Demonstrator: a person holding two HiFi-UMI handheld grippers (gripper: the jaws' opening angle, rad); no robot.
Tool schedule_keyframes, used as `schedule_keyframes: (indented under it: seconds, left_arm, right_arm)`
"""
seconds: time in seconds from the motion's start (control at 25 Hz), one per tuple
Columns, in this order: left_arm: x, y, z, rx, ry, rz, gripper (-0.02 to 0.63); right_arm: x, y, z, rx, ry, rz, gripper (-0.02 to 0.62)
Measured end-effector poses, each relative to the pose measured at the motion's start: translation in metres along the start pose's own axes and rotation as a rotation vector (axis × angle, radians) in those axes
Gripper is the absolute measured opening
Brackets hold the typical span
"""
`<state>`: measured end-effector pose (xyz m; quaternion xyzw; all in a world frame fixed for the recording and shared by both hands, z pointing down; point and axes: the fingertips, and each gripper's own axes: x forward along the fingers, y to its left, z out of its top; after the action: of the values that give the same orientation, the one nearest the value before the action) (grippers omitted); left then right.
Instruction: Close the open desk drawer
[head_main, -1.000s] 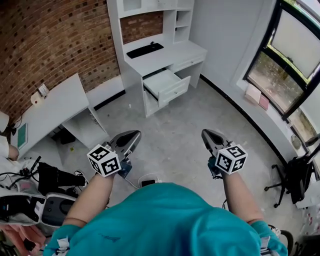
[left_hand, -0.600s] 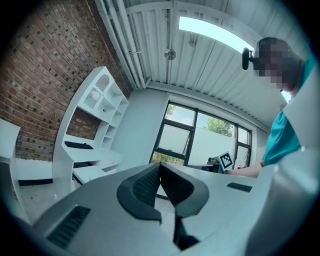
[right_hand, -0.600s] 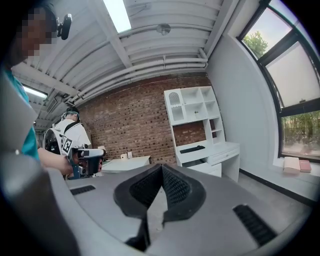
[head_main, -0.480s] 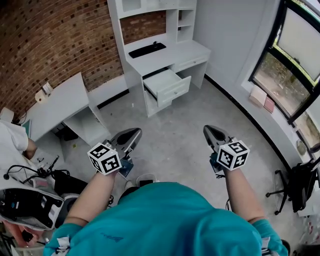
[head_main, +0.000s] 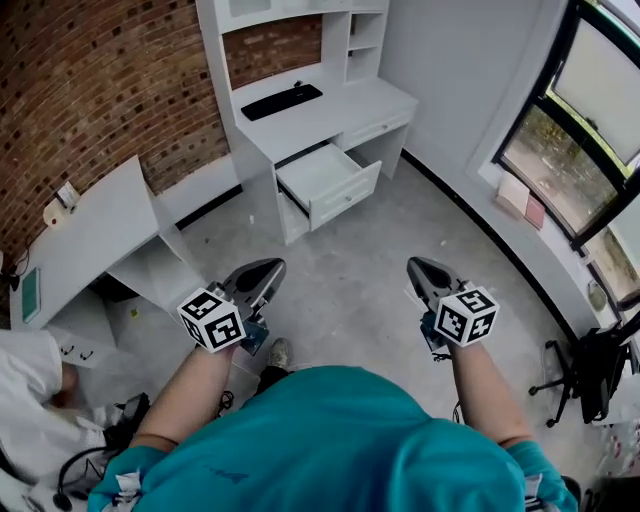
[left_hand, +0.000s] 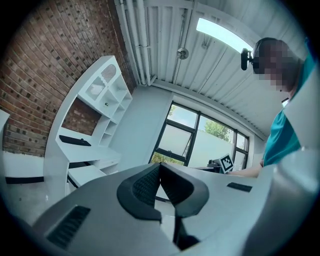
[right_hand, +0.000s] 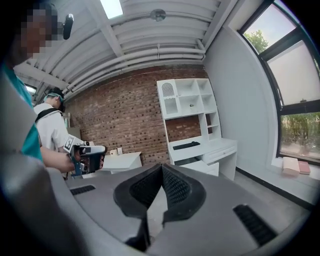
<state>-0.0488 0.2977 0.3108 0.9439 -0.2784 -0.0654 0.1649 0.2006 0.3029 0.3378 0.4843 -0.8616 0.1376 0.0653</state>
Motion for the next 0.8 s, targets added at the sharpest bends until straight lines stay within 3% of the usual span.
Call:
schedule_keyframes:
  seconds: [0.32, 0.48, 0.8]
  left_arm:
    - [0.038, 0.147, 0.048, -0.010, 0.066, -0.066, 0.014]
    - [0.042, 0.205, 0.078, 0.008, 0.059, -0.068, 0.014]
    - [0.065, 0.273, 0.098, -0.003, 0.065, -0.062, 0.014]
  right_arm:
    - [0.139, -0.020, 0.046, 0.028, -0.044, -0.060, 0.021]
    - [0.195, -0.034, 0.068, 0.045, -0.063, -0.084, 0.021]
    - [0.260, -0.068, 0.086, 0.033, -0.051, -0.106, 0.023]
